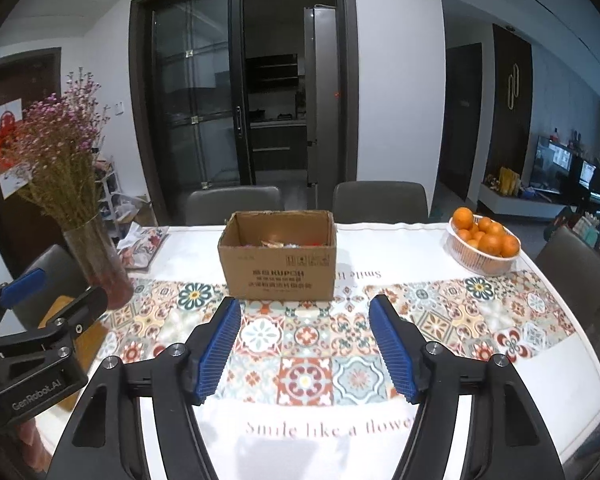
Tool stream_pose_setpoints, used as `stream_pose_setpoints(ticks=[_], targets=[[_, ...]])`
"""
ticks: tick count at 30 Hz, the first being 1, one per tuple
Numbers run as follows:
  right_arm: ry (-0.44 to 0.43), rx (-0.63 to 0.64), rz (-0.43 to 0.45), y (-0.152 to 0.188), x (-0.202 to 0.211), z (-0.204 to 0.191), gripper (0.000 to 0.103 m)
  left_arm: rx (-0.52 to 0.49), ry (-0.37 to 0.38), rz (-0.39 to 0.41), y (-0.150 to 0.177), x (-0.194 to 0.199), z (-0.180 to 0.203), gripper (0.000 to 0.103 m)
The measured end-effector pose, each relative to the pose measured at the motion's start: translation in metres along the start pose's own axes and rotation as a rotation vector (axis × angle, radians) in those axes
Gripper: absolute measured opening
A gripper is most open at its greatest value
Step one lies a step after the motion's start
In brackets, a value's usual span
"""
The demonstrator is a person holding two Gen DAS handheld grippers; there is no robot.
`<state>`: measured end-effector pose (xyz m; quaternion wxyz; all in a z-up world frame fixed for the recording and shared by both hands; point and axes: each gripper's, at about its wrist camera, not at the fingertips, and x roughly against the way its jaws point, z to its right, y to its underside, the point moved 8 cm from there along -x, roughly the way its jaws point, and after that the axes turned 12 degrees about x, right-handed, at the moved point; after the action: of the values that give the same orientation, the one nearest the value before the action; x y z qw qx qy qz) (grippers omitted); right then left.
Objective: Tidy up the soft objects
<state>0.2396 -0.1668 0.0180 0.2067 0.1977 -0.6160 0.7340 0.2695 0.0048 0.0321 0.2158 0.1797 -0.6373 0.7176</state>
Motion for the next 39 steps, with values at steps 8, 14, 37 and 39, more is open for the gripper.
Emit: stream_pose_setpoints(ticks=[8,14,37,39], targets=[[0.0,0.007,0.019,0.03,0.051,0.011,0.074,-0.002,-0.016,0.062,0.023,0.06,0.01,0.103],[0.009,0.003,0.05,0.045,0.088,0.013,0.081,0.007,-0.013,0.078,0.037,0.092,0.011,0.103],[0.003,0.002,0.066,0.067,0.131,0.005,0.085,0.021,-0.004,0.081,0.066,0.136,0.003,0.103],[0.004,0.004,0.063,0.068,0.131,0.004,0.085,0.019,-0.011,0.084,0.066,0.136,0.002,0.103]])
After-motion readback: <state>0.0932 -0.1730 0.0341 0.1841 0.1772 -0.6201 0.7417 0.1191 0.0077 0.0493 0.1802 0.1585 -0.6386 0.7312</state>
